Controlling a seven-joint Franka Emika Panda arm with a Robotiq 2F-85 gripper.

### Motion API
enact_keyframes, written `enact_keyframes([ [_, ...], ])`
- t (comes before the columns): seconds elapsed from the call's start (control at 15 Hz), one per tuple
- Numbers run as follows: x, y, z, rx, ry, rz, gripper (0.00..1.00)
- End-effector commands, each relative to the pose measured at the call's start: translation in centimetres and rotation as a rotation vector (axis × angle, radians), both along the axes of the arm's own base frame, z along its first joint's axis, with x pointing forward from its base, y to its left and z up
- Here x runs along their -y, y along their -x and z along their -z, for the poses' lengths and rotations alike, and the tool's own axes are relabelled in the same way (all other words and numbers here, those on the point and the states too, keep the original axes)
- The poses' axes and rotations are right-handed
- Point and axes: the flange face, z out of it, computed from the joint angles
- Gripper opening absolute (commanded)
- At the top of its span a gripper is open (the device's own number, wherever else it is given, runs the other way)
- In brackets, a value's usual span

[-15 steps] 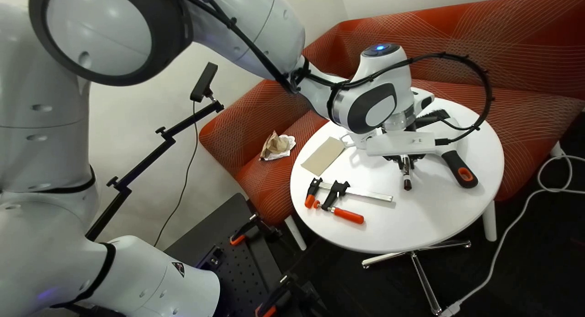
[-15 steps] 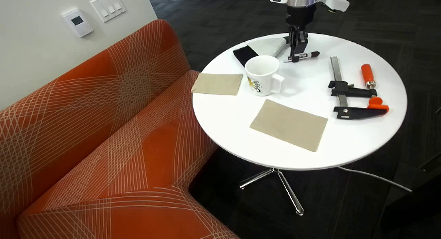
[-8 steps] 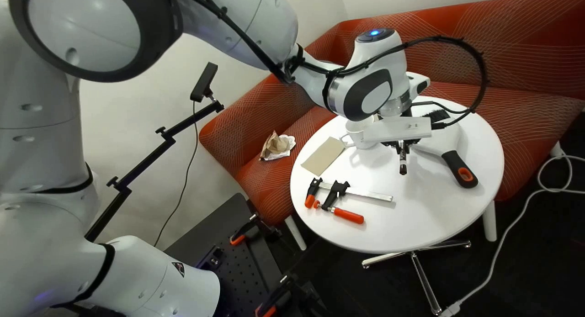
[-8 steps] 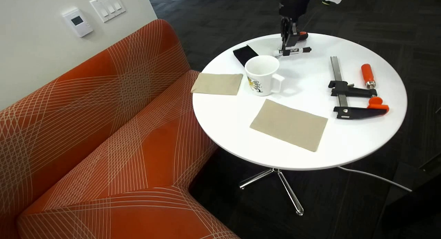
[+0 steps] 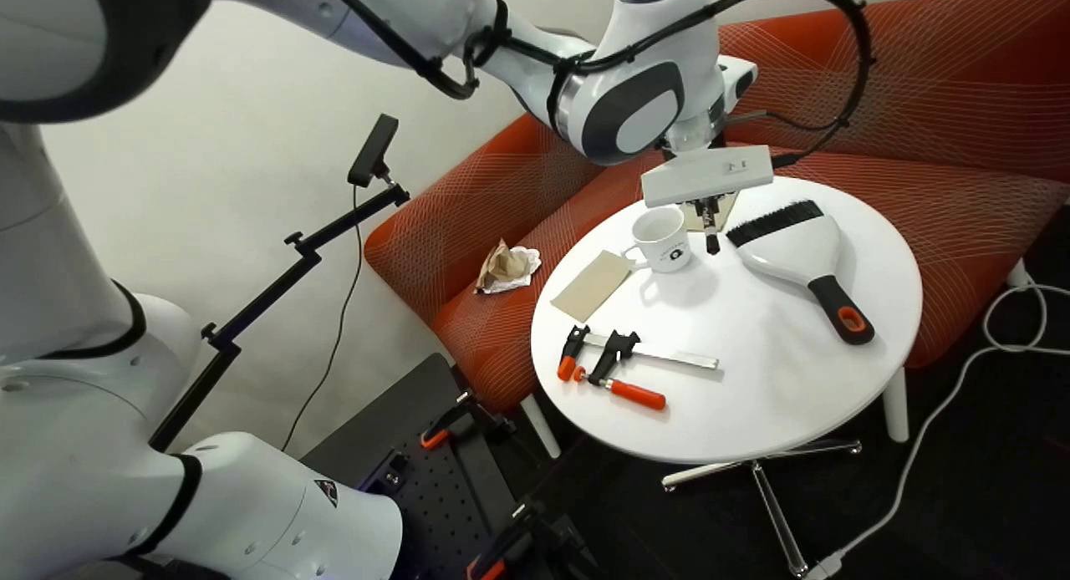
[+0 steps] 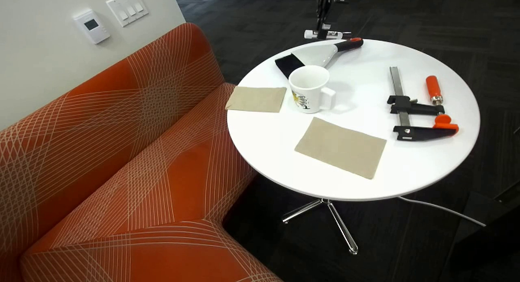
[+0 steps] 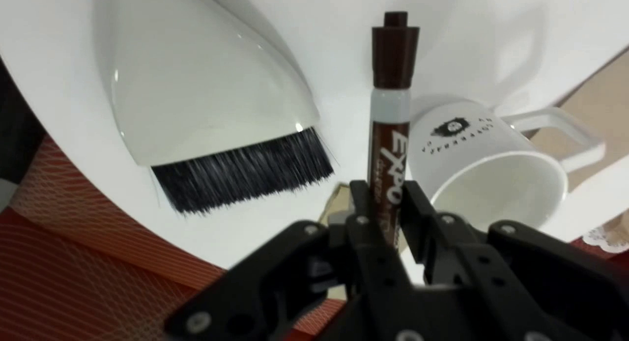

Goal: Put the marker in the cup

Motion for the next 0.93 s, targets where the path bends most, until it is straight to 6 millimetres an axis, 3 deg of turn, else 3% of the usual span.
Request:
enact_keyframes([
  [0.0,-0.3,1.5,-2.4,0.060,-0.094,-0.062,0.05],
  [0.47,-1.0,2.8,-3.7,0.150,-0.326,-0.172,0.05],
  [0.87,-1.0,3.6,-2.3,0.251,-0.418,-0.216,0.05],
])
